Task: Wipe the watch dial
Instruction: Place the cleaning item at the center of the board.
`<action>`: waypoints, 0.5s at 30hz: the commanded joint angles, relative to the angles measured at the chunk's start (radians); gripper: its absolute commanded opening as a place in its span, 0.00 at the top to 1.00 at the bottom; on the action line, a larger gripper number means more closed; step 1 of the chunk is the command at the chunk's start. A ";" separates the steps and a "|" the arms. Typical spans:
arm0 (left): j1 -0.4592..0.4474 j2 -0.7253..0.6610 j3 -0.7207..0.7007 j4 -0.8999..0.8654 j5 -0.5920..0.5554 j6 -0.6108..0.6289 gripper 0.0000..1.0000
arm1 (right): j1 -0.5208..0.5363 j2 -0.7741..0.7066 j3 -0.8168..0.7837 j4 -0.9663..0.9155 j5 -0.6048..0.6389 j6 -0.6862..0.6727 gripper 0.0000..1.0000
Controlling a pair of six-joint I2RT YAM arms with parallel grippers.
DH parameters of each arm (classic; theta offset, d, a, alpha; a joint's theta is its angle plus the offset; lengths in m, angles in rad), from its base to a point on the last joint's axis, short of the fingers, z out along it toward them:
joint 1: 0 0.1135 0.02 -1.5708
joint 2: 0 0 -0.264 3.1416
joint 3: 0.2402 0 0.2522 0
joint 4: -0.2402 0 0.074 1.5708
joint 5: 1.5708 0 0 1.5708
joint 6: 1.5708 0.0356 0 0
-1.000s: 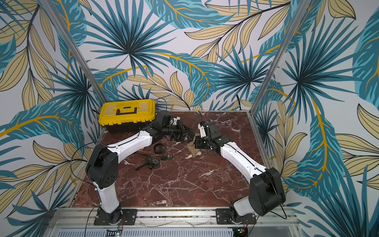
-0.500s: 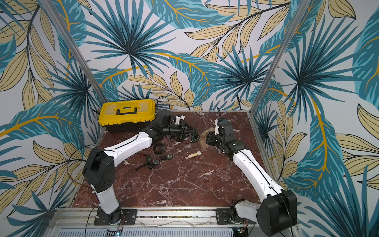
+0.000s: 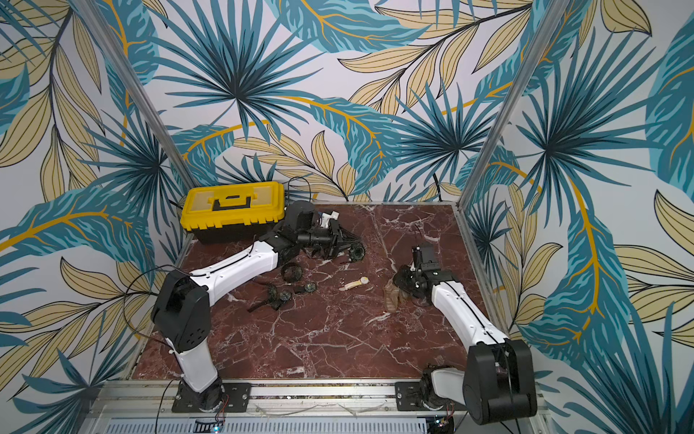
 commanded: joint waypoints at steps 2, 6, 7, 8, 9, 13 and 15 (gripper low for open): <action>0.006 -0.025 -0.015 0.032 0.009 0.012 1.00 | -0.036 0.001 0.041 -0.087 0.085 -0.016 0.27; 0.009 -0.025 -0.019 0.032 0.007 0.015 1.00 | -0.041 -0.024 0.110 -0.178 0.184 -0.077 0.23; 0.010 -0.024 -0.021 0.032 0.009 0.018 1.00 | -0.041 -0.027 0.130 -0.201 0.188 -0.099 0.23; 0.011 -0.023 -0.021 0.032 0.009 0.019 1.00 | -0.040 -0.028 0.146 -0.220 0.176 -0.123 0.23; 0.011 -0.021 -0.022 0.031 0.010 0.019 1.00 | -0.036 -0.029 0.157 -0.227 0.151 -0.144 0.24; 0.012 -0.009 -0.017 0.032 0.016 0.023 1.00 | 0.061 0.020 0.216 -0.293 0.134 -0.238 0.26; 0.012 -0.007 -0.015 0.032 0.019 0.027 1.00 | 0.130 0.060 0.244 -0.317 0.161 -0.266 0.27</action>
